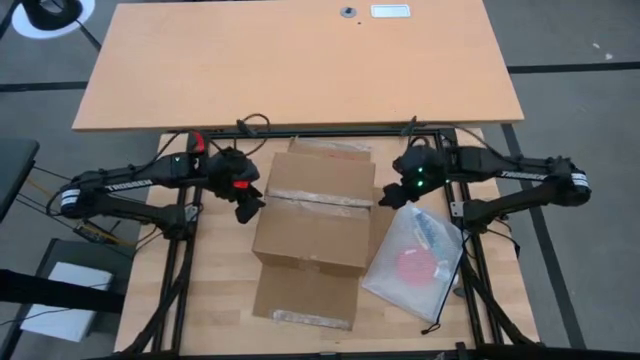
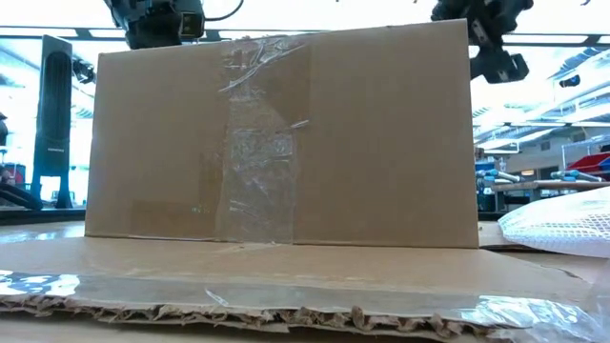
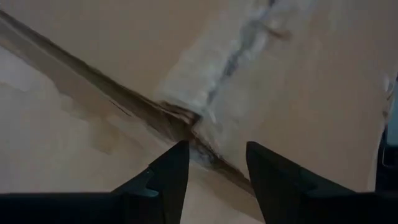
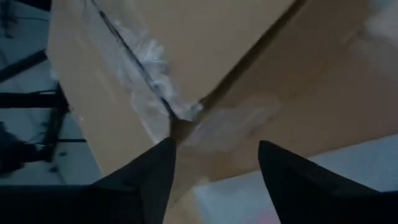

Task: Unpack boxes
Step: Break down cardboard box until it is fully flat

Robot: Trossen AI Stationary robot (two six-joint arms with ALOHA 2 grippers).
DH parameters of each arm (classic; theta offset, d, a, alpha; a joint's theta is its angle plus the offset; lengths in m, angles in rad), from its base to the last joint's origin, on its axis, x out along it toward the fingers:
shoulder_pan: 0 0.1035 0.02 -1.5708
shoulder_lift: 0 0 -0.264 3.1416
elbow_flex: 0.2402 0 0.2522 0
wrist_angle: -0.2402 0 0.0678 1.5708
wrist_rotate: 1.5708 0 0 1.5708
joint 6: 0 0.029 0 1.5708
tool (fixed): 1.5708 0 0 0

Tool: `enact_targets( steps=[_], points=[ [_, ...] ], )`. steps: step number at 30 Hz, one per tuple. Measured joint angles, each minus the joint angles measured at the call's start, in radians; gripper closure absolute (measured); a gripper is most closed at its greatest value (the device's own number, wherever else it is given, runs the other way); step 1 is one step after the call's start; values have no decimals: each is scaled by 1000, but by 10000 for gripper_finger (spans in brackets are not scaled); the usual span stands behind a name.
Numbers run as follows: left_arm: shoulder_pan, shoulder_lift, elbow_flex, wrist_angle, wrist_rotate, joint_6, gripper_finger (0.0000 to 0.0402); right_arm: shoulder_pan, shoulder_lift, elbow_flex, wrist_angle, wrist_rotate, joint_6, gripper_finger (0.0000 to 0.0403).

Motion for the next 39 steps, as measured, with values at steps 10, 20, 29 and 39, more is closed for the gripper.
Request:
enact_targets(
  steps=[10, 20, 29, 39],
  points=[
    [-57, 1, -62, 37, -25, 13, 230, 40, 8, -131, 344, -20, 155, 155],
    [-56, 0, -96, 109, -13, 36, 230, 42, 102, -131, 422, 5, 176, 167],
    [-56, 1, -97, 123, -17, 64, 230, 40, 119, -131, 610, 135, 186, 174],
    [-57, 2, 112, 107, -84, 141, 230, 29, 118, -130, 1013, 178, 42, 175]
  ],
)
